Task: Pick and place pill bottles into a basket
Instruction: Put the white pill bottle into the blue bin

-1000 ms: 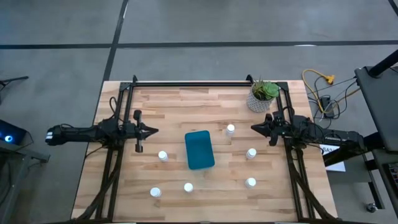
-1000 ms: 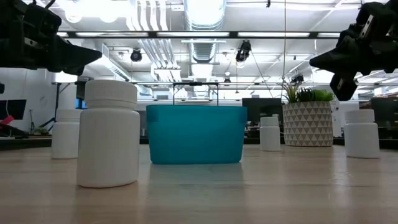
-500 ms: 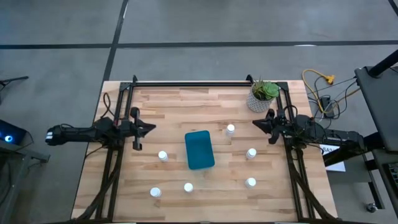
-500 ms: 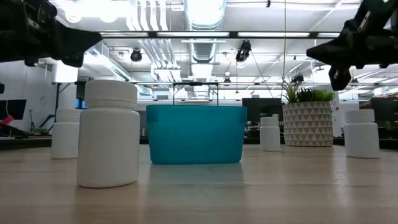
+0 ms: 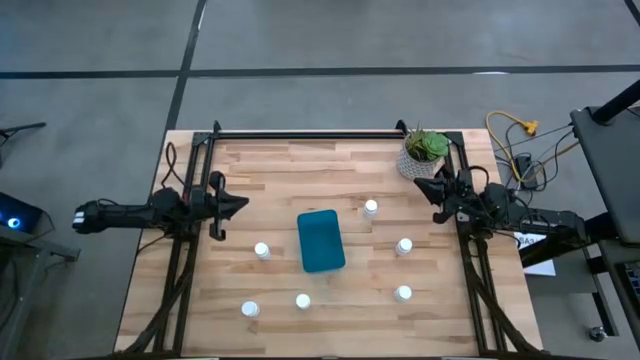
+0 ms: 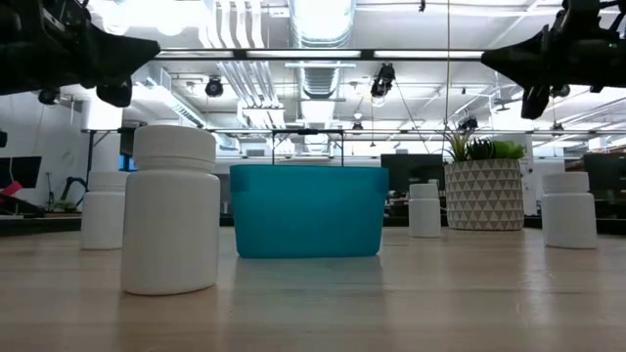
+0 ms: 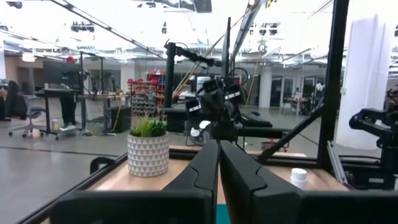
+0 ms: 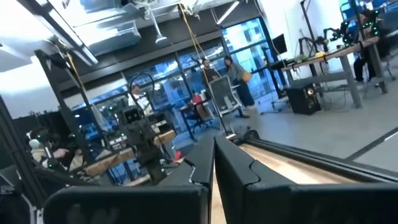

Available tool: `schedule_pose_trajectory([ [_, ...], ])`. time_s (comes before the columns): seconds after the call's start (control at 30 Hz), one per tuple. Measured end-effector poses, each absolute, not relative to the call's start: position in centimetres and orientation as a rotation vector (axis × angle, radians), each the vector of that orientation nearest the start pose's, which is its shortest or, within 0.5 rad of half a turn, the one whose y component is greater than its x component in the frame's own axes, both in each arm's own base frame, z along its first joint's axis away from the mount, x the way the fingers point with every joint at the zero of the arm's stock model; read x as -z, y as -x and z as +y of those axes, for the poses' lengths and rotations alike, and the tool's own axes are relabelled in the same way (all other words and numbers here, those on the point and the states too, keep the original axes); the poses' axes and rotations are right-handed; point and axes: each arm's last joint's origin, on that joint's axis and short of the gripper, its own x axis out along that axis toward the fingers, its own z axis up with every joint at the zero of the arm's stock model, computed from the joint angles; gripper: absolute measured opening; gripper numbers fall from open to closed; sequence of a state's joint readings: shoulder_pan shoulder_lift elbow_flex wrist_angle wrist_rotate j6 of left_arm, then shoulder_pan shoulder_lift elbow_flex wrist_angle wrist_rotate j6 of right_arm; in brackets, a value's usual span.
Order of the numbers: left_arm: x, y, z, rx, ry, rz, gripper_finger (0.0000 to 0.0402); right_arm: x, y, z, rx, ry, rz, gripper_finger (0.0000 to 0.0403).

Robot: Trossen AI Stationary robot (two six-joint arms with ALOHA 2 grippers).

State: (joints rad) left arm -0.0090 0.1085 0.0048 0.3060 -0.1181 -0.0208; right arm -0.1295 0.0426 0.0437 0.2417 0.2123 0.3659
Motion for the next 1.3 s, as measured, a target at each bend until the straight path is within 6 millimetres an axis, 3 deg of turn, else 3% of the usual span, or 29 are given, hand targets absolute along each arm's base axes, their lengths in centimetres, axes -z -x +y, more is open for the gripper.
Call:
schedule_pose_trajectory([
  [0.27,-19.0,-10.2,0.3,-0.106,0.036,-0.249,0.0000,-21.1,-8.9,-1.8,0.264,-0.370,-0.442,0.0009],
  [0.63,-22.5,-9.2,-0.1,0.026,0.047,-0.637,0.0000,-24.1,-7.2,-0.9,-0.028,-0.272,-0.753,0.0009],
  [0.77,-23.0,-9.8,-0.1,0.033,0.045,-0.655,0.0000,-25.5,-6.5,-0.7,-0.072,-0.228,-0.808,0.0009],
  [0.9,-24.8,-11.4,-0.2,0.041,0.043,-0.610,0.0000,-28.0,-6.2,-0.3,-0.177,-0.143,-0.817,0.0009],
  [1.13,-29.0,-15.4,-1.1,0.317,-0.034,-0.553,0.0000,-31.8,-8.8,0.3,-0.466,-0.058,-0.649,0.0009],
  [1.3,-29.6,-18.0,-2.1,0.451,-0.038,-0.474,0.0000,-34.5,-12.3,0.3,-0.533,-0.021,-0.541,0.0009],
])
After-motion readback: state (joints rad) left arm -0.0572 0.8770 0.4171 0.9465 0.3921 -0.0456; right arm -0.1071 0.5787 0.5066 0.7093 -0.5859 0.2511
